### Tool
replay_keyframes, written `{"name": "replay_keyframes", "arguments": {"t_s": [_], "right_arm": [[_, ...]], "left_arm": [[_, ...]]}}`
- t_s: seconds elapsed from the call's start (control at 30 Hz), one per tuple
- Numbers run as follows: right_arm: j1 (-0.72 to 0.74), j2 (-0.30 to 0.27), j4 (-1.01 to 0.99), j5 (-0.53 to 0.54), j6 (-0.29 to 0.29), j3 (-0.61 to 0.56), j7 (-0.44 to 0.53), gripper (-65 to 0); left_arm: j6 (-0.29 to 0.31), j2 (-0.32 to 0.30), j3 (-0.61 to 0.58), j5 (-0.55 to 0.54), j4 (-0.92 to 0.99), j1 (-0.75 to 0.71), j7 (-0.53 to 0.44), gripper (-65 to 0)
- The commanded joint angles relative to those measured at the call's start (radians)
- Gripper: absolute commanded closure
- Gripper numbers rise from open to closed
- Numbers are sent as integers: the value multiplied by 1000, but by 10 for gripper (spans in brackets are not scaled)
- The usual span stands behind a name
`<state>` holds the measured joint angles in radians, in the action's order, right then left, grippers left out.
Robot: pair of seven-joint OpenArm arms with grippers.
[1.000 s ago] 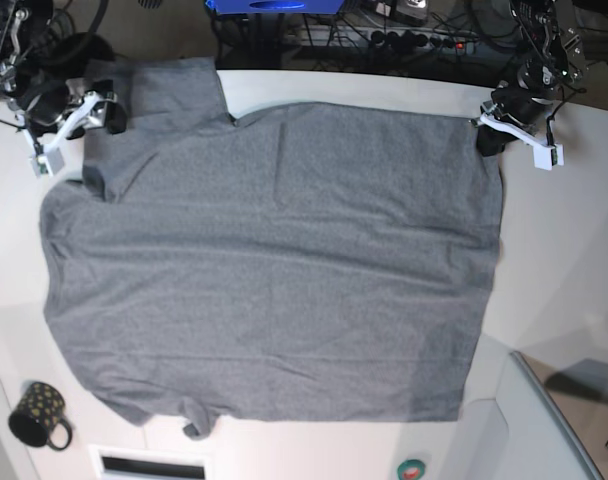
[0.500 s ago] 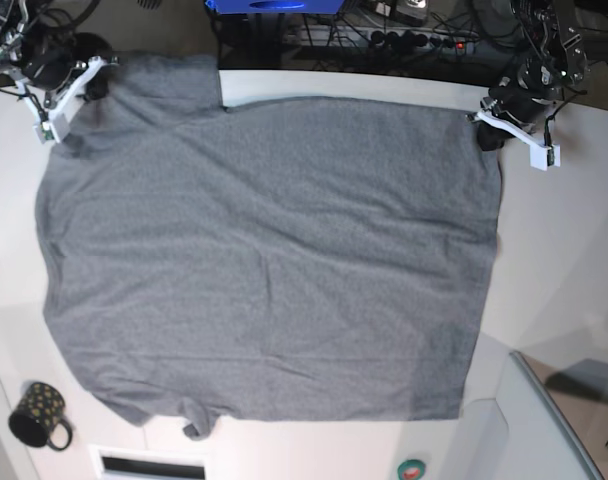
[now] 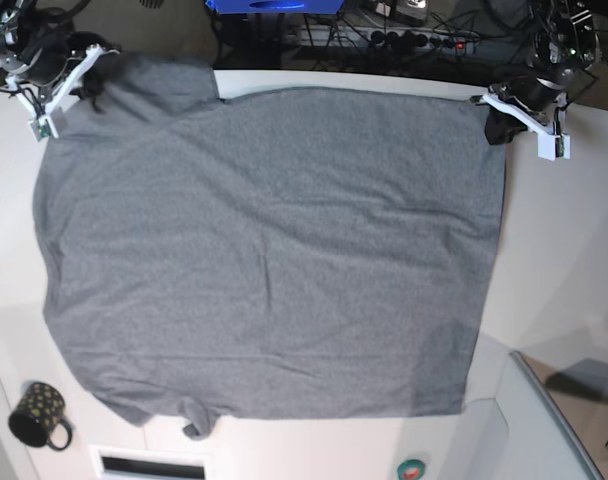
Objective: Layout the t-shirt on the table in an organized manner, then fold the t-shirt properly
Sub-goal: 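Hold the collar-side corners with both grippers and tug them apart, then lift the collar edge with both grippers and fold it over the shirt body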
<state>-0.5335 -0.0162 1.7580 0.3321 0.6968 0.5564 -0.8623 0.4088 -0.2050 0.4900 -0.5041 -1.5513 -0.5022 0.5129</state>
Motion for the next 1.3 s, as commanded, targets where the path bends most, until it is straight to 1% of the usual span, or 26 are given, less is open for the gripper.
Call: {"name": "replay_keyframes", "arguments": {"t_s": [0.0,0.13,0.47,0.77,0.83,1.0,1.2,1.27], "right_arm": [[-7,-8,13,8,1,1,7,-6],[-4,-8,13,6,1,0,7,-6],[-12,-12,15,5,1,6,7,-6],[20,-18,10,3,1,6,4,-6],[34,-38,9,3,1,4,-22,-6],[85,-44,9,3,1,6,-88,-6],[151,-44,9,3,1,0,-134,-6],[177,-44,9,3,1,4,-160,-6]], "left_arm": [[3,-11,6,-14,-34,-16,-18,0],[0,-9,6,-14,-74,-36,-18,0],[0,-9,8,-21,-91,-48,-18,0],[0,-11,8,-21,-50,-6,-17,0],[0,-11,8,-21,-21,23,-17,0],[0,-7,6,-21,53,69,-17,0],[0,19,6,-24,48,109,-17,0],[0,20,6,-46,35,115,-17,0]]}}
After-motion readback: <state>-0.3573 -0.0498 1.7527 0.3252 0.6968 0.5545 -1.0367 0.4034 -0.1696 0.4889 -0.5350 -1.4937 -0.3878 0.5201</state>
